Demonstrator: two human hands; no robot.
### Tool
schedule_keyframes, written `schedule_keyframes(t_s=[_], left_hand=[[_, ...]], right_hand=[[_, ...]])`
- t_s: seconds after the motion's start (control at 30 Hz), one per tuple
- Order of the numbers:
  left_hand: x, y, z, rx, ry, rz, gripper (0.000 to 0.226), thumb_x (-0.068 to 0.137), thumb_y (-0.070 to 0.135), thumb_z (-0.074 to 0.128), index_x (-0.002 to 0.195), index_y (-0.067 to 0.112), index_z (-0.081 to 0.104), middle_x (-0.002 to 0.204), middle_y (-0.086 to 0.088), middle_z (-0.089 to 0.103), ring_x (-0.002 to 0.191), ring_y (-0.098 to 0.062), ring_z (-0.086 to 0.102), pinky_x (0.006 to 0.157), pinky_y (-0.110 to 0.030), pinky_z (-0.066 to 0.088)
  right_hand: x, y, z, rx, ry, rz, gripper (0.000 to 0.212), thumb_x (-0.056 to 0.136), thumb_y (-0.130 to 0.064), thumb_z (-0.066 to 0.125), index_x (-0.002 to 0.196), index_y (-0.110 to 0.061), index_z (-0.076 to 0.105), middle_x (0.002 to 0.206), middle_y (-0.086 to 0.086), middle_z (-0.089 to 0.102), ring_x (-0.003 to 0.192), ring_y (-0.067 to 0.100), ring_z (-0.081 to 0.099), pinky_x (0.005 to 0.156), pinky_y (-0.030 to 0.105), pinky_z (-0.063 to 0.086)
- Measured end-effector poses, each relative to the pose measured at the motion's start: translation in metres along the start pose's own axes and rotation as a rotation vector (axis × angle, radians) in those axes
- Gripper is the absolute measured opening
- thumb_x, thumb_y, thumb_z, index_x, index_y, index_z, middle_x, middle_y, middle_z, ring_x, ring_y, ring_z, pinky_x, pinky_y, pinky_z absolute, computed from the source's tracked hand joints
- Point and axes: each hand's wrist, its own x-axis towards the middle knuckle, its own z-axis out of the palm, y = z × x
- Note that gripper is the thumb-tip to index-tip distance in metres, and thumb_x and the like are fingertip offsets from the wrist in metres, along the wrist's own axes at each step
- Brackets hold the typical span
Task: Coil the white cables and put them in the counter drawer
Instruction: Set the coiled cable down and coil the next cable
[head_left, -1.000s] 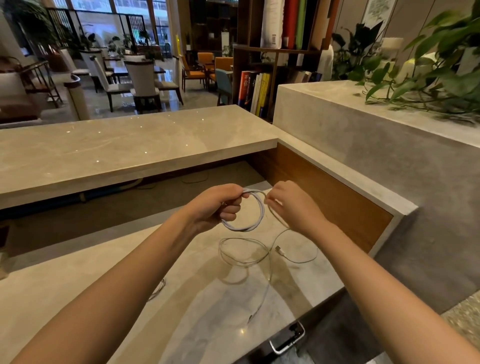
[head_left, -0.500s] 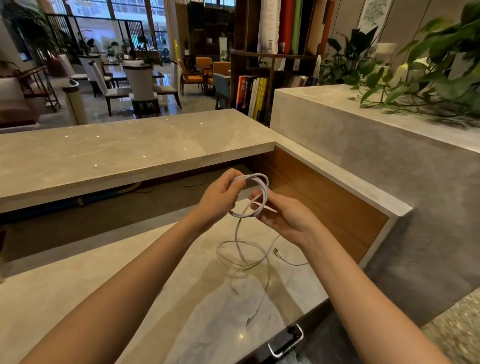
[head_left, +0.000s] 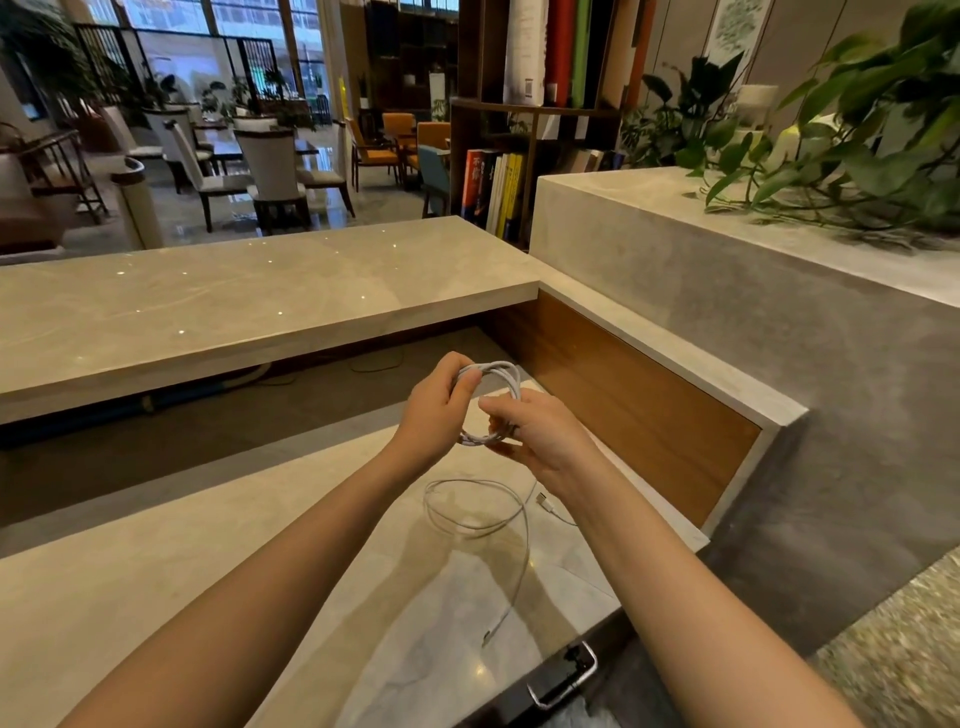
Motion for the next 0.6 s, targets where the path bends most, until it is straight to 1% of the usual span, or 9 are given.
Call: schedule_keyframes(t_s=[0.1, 0.17, 0.2, 0.27, 0.33, 0.4, 0.47, 0.53, 0.6], left_hand=[[0.001, 0.003, 0.005, 0.008, 0.044, -0.027, 0.019, 0.099, 0.025, 0.039, 0.092, 0.012, 0.05, 0.072, 0.005, 0.047, 0.063, -0.007, 0.044, 0.057, -0.016, 0.037], [0.002, 0.005, 0.005, 0.058, 0.067, 0.003, 0.018, 0.099, 0.026, 0.039, 0.091, 0.013, 0.049, 0.07, 0.006, 0.047, 0.061, -0.007, 0.044, 0.055, -0.018, 0.035], [0.002, 0.005, 0.005, 0.097, 0.077, 0.021, 0.017, 0.099, 0.026, 0.039, 0.091, 0.014, 0.049, 0.069, 0.007, 0.047, 0.06, -0.008, 0.044, 0.054, -0.018, 0.034], [0.005, 0.005, 0.005, 0.182, 0.092, 0.054, 0.018, 0.099, 0.027, 0.038, 0.093, 0.014, 0.05, 0.07, 0.007, 0.047, 0.06, -0.007, 0.044, 0.053, -0.017, 0.032], [0.008, 0.004, 0.004, 0.288, 0.087, 0.112, 0.021, 0.099, 0.026, 0.039, 0.096, 0.011, 0.052, 0.076, 0.006, 0.049, 0.062, -0.008, 0.045, 0.054, -0.015, 0.032], [0.011, -0.001, 0.001, 0.357, 0.065, 0.178, 0.022, 0.098, 0.025, 0.04, 0.097, 0.008, 0.054, 0.081, 0.003, 0.05, 0.063, -0.008, 0.044, 0.055, -0.014, 0.03], [0.013, -0.007, -0.004, 0.361, 0.036, 0.212, 0.022, 0.098, 0.025, 0.041, 0.096, 0.007, 0.055, 0.081, 0.001, 0.051, 0.063, -0.007, 0.044, 0.055, -0.013, 0.029], [0.014, -0.011, -0.01, 0.337, 0.001, 0.221, 0.022, 0.098, 0.023, 0.041, 0.096, 0.006, 0.055, 0.08, 0.0, 0.052, 0.063, -0.008, 0.045, 0.055, -0.014, 0.031], [0.015, -0.012, -0.013, 0.313, -0.027, 0.223, 0.021, 0.097, 0.022, 0.042, 0.097, 0.006, 0.055, 0.075, 0.006, 0.049, 0.061, -0.006, 0.045, 0.055, -0.015, 0.031]], right_hand=[[0.01, 0.007, 0.001, -0.417, 0.179, -0.167, 0.008, 0.09, -0.016, 0.057, 0.088, -0.009, 0.054, 0.082, 0.003, 0.05, 0.069, 0.013, 0.049, 0.065, 0.024, 0.047], [0.014, 0.011, -0.001, -0.611, 0.212, -0.245, 0.01, 0.093, -0.019, 0.052, 0.093, -0.01, 0.054, 0.086, 0.001, 0.05, 0.067, 0.011, 0.05, 0.063, 0.024, 0.048], [0.015, 0.013, -0.002, -0.643, 0.195, -0.23, 0.012, 0.094, -0.019, 0.048, 0.096, -0.009, 0.054, 0.086, 0.004, 0.054, 0.066, 0.012, 0.053, 0.066, 0.027, 0.051], [0.016, 0.011, 0.0, -0.66, 0.161, -0.149, 0.019, 0.098, -0.018, 0.041, 0.103, -0.005, 0.054, 0.083, 0.011, 0.064, 0.061, 0.015, 0.06, 0.066, 0.031, 0.056], [0.016, 0.008, 0.004, -0.647, 0.137, -0.056, 0.024, 0.1, -0.016, 0.034, 0.106, -0.002, 0.053, 0.079, 0.015, 0.065, 0.053, 0.016, 0.06, 0.058, 0.028, 0.055], [0.012, 0.003, 0.006, -0.578, 0.057, 0.011, 0.028, 0.101, -0.014, 0.029, 0.106, 0.001, 0.052, 0.078, 0.018, 0.063, 0.051, 0.018, 0.058, 0.054, 0.026, 0.054], [0.008, -0.003, 0.002, -0.53, -0.069, 0.039, 0.028, 0.101, -0.012, 0.028, 0.106, 0.003, 0.051, 0.082, 0.019, 0.063, 0.054, 0.018, 0.059, 0.053, 0.023, 0.055], [0.004, -0.01, -0.006, -0.511, -0.201, 0.051, 0.025, 0.101, -0.008, 0.03, 0.114, 0.002, 0.049, 0.082, 0.015, 0.064, 0.06, 0.017, 0.063, 0.056, 0.021, 0.056], [0.004, -0.016, -0.015, -0.473, -0.298, 0.075, 0.024, 0.099, -0.005, 0.034, 0.119, 0.002, 0.047, 0.084, 0.012, 0.065, 0.066, 0.018, 0.066, 0.062, 0.022, 0.059]])
